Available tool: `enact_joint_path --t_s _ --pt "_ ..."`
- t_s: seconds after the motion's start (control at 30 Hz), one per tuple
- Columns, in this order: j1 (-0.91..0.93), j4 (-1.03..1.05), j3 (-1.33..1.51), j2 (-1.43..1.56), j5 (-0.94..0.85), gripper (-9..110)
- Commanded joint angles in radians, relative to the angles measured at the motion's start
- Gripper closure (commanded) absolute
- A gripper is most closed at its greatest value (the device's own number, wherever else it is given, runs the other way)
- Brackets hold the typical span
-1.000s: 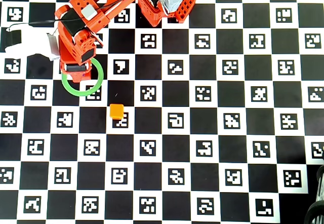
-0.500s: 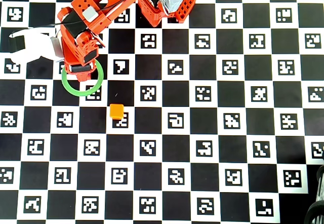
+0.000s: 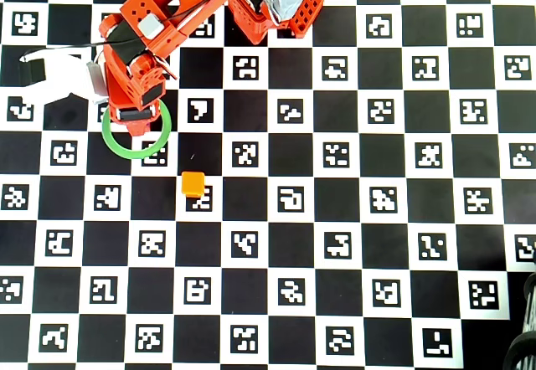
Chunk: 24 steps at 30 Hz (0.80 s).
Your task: Grab the red cube then put it in the green circle then put the blue cube on top and finally the orange cube on top
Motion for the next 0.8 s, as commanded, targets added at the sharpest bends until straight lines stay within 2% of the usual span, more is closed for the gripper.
enact_joint_path --t_s 0.0,0.77 --pt "0.012 -0.015 -0.005 0.077 0.003 98" --pt "0.026 -0.038 0.012 0.066 0.009 98"
